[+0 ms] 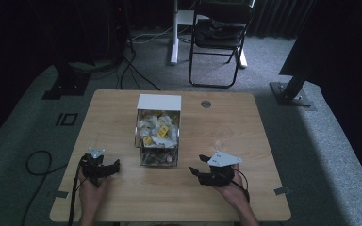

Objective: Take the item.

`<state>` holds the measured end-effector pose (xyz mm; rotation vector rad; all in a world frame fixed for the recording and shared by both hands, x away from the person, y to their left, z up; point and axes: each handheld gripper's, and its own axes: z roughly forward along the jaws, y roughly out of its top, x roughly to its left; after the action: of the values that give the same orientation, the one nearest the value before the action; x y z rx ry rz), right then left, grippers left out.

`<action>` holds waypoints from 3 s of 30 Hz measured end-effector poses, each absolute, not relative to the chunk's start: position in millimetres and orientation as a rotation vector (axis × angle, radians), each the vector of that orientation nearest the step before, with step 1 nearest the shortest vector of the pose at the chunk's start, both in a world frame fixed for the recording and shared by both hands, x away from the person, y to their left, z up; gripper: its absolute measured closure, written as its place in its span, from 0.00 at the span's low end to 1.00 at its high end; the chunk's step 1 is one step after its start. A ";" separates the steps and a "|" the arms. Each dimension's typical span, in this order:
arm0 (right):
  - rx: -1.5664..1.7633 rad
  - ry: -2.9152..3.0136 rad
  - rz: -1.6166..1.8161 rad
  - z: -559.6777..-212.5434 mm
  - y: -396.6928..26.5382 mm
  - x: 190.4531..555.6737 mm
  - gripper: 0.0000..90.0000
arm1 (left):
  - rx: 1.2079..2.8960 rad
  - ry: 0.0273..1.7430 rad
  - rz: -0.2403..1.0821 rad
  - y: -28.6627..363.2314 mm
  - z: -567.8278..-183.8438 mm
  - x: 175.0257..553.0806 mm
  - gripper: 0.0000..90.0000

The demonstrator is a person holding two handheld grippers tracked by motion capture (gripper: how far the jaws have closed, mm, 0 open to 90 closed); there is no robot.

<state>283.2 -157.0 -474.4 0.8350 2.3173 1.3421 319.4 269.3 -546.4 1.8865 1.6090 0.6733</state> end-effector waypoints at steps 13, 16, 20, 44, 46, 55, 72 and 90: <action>0.797 2.326 1.364 -470.4 -144.7 280.3 0.46 | 1.885 1.609 0.672 268.6 -546.4 319.0 0.10; 0.791 2.328 1.368 -469.9 -142.2 280.0 0.46 | 1.890 1.607 0.672 268.1 -546.4 318.6 0.10; 0.771 2.339 1.371 -469.3 -136.0 279.9 0.46 | 1.889 1.606 0.672 267.9 -546.4 318.6 0.10; 0.718 2.369 1.379 -470.9 -112.8 282.2 0.46 | 1.889 1.602 0.672 267.8 -546.6 318.6 0.10; 0.710 2.371 1.378 -470.9 -111.8 282.5 0.46 | 1.891 1.602 0.671 267.9 -546.5 318.6 0.10; 0.674 2.382 1.390 -470.0 -100.3 283.3 0.46 | 1.891 1.602 0.671 267.9 -546.5 318.6 0.10; 0.613 2.406 1.404 -471.7 -81.3 284.6 0.46 | 1.889 1.602 0.671 267.8 -546.5 318.6 0.10; 0.577 2.445 1.393 -482.6 -64.3 289.3 0.55 | 1.892 1.601 0.670 267.7 -546.4 318.5 0.10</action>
<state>289.3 -64.3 -482.6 0.5765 2.4454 1.3927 318.5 267.7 -546.4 1.8924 1.6011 0.6704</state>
